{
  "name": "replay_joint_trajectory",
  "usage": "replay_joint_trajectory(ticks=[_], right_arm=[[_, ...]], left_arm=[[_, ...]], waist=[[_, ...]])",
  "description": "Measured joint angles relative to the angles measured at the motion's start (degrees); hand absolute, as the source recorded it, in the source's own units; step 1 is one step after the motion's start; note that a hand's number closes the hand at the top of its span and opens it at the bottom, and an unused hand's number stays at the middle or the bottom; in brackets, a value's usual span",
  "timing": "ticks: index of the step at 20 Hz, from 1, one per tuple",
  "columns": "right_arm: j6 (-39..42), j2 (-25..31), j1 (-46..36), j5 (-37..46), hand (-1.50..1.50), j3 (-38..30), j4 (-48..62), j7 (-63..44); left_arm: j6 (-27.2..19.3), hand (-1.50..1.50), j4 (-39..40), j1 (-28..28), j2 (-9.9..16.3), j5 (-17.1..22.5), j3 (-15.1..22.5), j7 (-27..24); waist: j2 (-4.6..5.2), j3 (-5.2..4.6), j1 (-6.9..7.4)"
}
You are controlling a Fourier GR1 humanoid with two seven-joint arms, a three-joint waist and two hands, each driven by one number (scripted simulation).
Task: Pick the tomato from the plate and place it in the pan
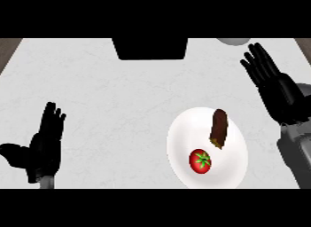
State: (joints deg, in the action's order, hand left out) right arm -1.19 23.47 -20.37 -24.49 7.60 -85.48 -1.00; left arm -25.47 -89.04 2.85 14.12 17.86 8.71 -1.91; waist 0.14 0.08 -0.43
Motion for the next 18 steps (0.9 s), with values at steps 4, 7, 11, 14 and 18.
replay_joint_trajectory(ticks=[4,7,11,14,18], right_arm=[[-3.2,-2.5,3.8,-1.1,1.50,-3.6,-1.7,2.2],[-7.5,-3.5,8.5,-0.8,1.50,-6.0,-3.0,2.8],[-15.3,-1.9,19.7,7.3,-1.50,-5.2,-6.2,4.1],[-18.9,-1.8,30.6,12.6,-1.50,-2.6,-12.0,5.7],[-20.9,1.7,43.2,18.0,-1.50,-1.6,-20.3,5.9]], left_arm=[[2.4,0.00,-1.2,-2.1,3.0,-0.4,-1.0,2.1],[4.1,0.00,-2.2,-4.6,5.9,-0.4,-1.6,4.6],[5.8,0.00,-2.8,-5.5,7.7,0.6,-2.1,7.0],[6.4,0.00,-2.7,-6.8,8.2,1.1,-2.4,8.5],[8.0,0.00,-2.5,-8.3,8.9,1.6,-2.7,9.7]], waist=[[-0.18,-0.04,-0.17],[-0.40,-0.10,-1.44],[-0.81,-0.18,-3.43],[-0.85,-0.21,-3.83],[-0.66,-0.20,-2.97]])
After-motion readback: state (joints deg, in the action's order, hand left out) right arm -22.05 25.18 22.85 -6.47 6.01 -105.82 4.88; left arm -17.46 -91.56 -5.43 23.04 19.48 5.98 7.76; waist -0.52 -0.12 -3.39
